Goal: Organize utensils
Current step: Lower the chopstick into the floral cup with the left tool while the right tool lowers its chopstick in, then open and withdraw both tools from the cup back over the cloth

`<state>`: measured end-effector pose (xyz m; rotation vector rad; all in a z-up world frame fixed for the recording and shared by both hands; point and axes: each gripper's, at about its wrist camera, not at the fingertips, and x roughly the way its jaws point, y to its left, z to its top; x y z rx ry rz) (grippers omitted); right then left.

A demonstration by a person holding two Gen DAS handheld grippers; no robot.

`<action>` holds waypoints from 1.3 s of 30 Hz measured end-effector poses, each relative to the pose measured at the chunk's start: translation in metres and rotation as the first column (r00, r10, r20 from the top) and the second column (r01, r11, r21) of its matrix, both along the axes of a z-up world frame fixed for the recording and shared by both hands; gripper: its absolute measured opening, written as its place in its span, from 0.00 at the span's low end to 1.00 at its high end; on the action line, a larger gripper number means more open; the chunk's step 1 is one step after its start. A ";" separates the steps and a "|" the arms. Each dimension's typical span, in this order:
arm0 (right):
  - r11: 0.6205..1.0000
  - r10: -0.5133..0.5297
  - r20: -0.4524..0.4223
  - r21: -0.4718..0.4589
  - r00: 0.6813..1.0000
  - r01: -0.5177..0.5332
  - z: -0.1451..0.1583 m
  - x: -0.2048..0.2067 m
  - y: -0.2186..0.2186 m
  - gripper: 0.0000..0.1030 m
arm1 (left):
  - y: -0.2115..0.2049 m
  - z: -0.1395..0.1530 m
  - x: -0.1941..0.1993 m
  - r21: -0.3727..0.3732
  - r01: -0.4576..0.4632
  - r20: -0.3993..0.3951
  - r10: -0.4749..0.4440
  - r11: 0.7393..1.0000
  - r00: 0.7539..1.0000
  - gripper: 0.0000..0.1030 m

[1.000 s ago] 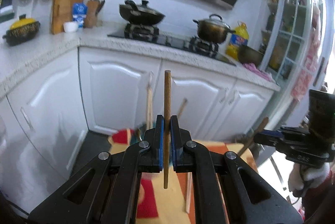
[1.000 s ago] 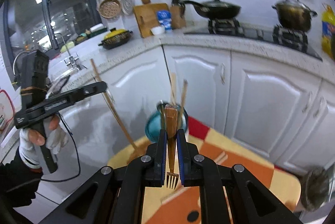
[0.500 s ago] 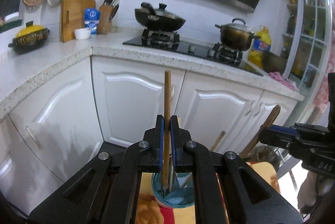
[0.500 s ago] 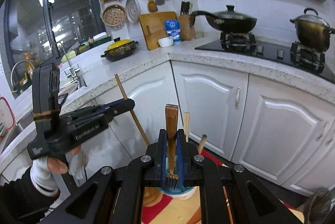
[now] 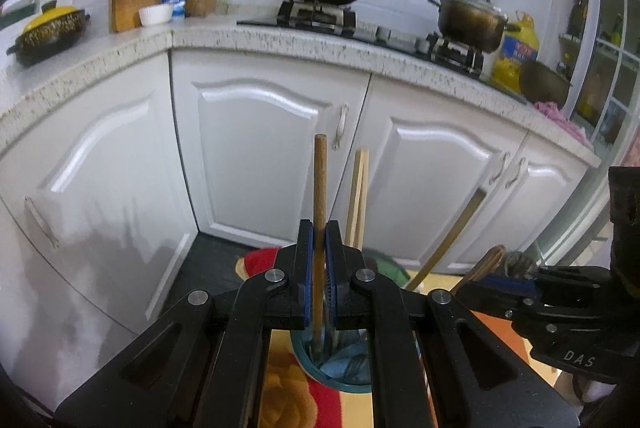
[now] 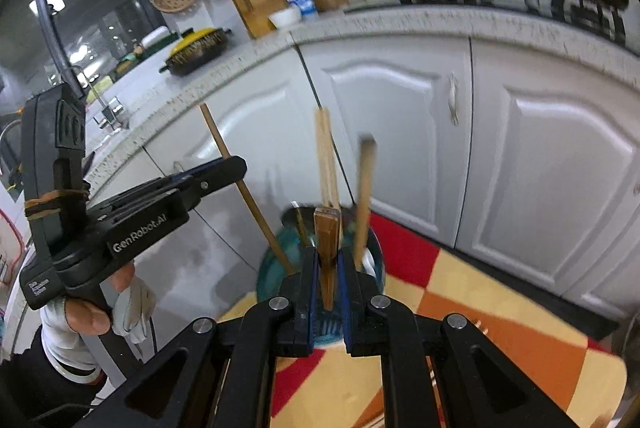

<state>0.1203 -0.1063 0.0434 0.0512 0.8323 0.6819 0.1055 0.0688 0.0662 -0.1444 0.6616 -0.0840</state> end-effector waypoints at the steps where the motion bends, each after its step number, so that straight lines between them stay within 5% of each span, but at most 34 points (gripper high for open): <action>1: 1.000 -0.003 -0.012 -0.001 1.000 0.003 -0.005 0.001 -0.002 0.09 | -0.001 -0.005 0.001 -0.002 -0.001 -0.012 0.001 1.000 1.000 0.04; 7: 0.999 -0.030 -0.050 0.019 0.998 0.031 -0.011 0.006 -0.016 0.09 | -0.004 -0.017 0.002 -0.009 -0.007 -0.046 0.007 1.000 0.999 0.04; 10: 0.998 -0.050 -0.082 0.036 0.995 0.053 -0.014 0.007 -0.023 0.18 | -0.003 -0.018 0.001 -0.021 -0.011 -0.058 0.009 1.000 0.998 0.05; 15: 0.998 -0.054 -0.082 0.030 0.995 0.057 -0.016 0.002 -0.029 0.26 | 0.000 -0.016 -0.005 -0.034 -0.015 -0.065 0.013 0.999 0.998 0.28; 21: 0.997 -0.062 -0.099 0.046 0.993 0.066 -0.018 -0.005 -0.039 0.28 | 0.004 -0.011 -0.018 -0.053 -0.017 -0.054 0.014 0.998 0.998 0.37; 39: 0.997 -0.076 -0.072 -0.027 0.995 0.075 -0.024 -0.032 -0.042 0.34 | -0.016 -0.024 -0.059 -0.023 -0.027 -0.081 0.025 0.999 0.996 0.42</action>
